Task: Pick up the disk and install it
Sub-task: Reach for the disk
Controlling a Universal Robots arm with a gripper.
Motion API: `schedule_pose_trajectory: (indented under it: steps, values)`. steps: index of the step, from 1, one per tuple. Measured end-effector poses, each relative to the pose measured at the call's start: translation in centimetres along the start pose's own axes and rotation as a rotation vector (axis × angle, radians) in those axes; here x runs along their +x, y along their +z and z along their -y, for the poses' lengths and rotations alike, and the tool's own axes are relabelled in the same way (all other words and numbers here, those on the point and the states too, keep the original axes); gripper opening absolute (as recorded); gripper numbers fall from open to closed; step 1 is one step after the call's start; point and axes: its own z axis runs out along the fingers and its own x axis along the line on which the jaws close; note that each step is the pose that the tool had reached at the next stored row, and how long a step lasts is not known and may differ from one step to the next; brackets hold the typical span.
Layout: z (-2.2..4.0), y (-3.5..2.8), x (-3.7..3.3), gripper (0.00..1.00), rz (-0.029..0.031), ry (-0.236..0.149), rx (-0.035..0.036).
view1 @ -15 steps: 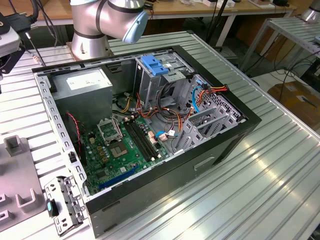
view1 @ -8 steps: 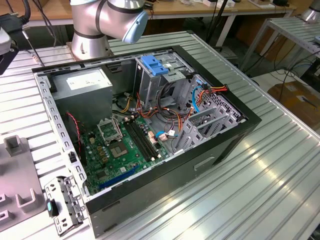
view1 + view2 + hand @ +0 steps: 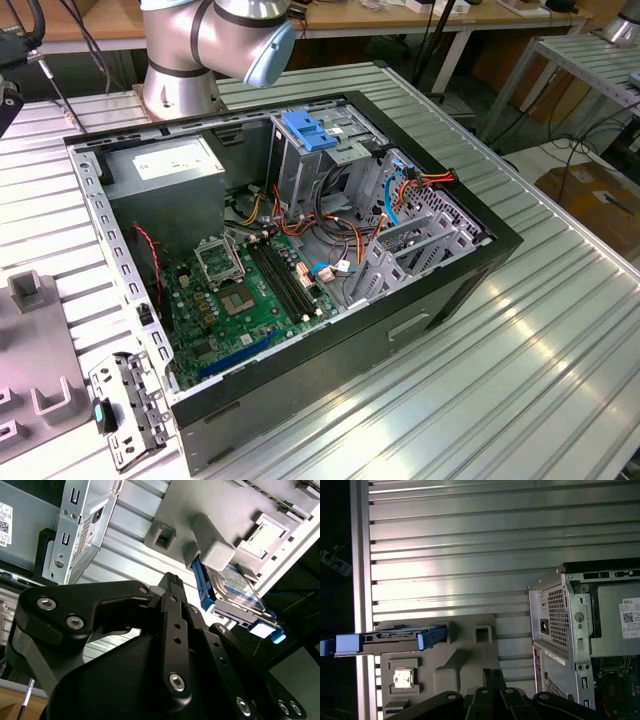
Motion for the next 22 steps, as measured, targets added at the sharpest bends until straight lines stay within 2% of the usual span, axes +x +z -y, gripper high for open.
schedule_pose_trajectory:
  steps: [15, 22]
  values:
    - [0.09, 0.08, 1.15, 0.11, -0.0041, 0.000, 0.0003]
    - [0.15, 0.14, 1.96, 0.11, -0.0061, 0.000, 0.0005]
